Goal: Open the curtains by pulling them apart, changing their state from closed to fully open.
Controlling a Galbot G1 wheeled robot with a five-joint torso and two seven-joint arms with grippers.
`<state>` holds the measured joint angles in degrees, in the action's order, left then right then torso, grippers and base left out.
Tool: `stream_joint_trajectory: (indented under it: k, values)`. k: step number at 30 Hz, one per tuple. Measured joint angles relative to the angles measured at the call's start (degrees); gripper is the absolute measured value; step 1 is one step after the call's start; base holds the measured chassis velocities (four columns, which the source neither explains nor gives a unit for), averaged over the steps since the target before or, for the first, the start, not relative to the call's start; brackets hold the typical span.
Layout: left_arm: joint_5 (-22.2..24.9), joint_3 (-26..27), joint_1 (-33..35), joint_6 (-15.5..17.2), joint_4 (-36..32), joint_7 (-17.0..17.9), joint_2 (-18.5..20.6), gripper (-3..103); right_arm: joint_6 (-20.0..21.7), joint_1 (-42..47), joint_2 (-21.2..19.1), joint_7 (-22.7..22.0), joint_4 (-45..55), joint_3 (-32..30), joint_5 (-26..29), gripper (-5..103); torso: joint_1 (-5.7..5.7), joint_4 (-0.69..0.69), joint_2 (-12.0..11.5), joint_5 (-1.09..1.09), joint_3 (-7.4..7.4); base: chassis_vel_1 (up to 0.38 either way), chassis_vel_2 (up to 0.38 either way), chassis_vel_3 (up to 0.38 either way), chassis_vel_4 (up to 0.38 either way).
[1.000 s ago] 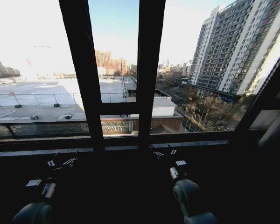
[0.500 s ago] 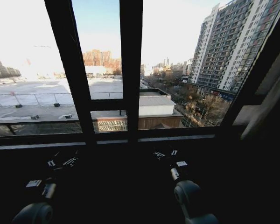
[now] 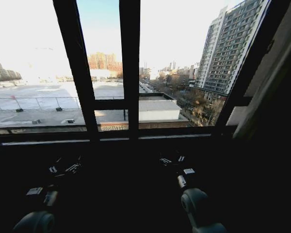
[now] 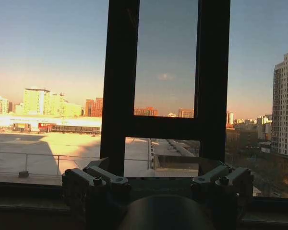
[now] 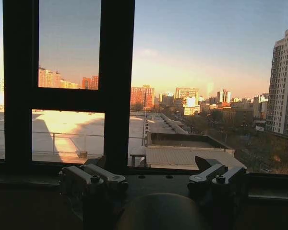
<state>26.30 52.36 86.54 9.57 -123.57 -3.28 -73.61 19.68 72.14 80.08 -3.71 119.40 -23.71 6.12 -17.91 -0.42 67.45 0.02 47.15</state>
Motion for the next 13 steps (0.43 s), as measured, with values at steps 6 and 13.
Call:
stream_joint_trajectory:
  k: [6, 13]
  values:
    - [0.01, 0.12, 0.75, -0.05, -0.93, 0.01, -0.62, 100, -0.02, 0.34, -0.25, 0.00, 0.15, 0.02, 0.04, 100, -0.13, -0.03, -0.10, 0.01, 0.07, -0.014, 0.006, -0.003, -0.024]
    - [3.08, 0.35, 2.54, -0.41, -3.22, 0.05, -1.13, 100, 1.68, 0.51, -1.33, -0.80, 1.29, 0.21, 3.25, 100, -0.09, -0.02, -0.08, 0.00, 0.04, -0.025, 0.048, 0.032, -0.040]
